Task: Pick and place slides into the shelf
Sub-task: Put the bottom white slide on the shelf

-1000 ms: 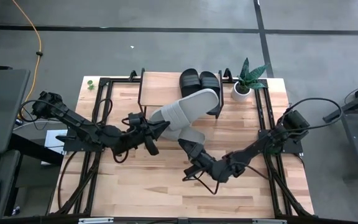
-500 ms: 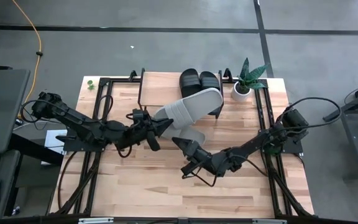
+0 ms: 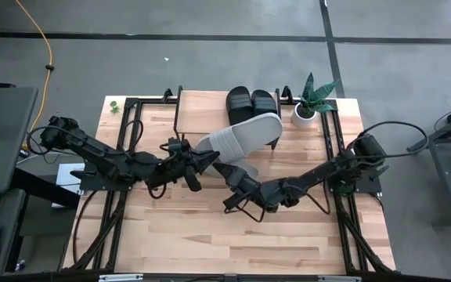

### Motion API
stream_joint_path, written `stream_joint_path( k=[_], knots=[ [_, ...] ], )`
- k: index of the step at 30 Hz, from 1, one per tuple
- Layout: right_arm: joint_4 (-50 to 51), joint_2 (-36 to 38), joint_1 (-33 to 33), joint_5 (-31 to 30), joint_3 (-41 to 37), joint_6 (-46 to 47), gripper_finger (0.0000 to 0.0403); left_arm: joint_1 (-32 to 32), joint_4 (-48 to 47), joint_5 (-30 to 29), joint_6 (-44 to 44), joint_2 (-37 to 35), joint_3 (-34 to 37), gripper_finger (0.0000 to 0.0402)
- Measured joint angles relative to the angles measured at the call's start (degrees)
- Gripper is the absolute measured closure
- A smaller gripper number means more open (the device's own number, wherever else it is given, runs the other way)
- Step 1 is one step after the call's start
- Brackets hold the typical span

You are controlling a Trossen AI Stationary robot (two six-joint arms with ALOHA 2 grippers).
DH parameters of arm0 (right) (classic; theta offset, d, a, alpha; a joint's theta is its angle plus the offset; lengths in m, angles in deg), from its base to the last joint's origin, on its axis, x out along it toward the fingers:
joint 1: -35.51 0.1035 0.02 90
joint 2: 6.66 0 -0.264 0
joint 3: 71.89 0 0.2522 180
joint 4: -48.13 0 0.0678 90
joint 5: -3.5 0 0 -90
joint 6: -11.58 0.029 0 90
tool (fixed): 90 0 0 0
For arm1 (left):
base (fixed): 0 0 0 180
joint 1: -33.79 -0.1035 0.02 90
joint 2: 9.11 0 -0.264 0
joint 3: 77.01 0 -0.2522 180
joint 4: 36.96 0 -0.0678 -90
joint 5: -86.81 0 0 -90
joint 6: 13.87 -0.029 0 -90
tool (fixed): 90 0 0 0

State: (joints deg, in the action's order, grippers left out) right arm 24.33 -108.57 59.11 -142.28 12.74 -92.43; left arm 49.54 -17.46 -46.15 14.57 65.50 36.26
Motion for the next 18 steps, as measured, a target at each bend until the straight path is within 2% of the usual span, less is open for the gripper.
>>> stream_joint_path(
  k=[11,18],
  knots=[
    [-1.3,0.0,-1.1,0.2,0.0,-1.1,0.0178,0.0,0.2,-0.2,-0.1,0.4,0.0,0.0401],
    [-3.3,0.0,-1.1,-5.3,0.0,-1.6,0.0236,0.0,0.2,-0.4,0.0,0.4,0.0,0.0401]
  ],
)
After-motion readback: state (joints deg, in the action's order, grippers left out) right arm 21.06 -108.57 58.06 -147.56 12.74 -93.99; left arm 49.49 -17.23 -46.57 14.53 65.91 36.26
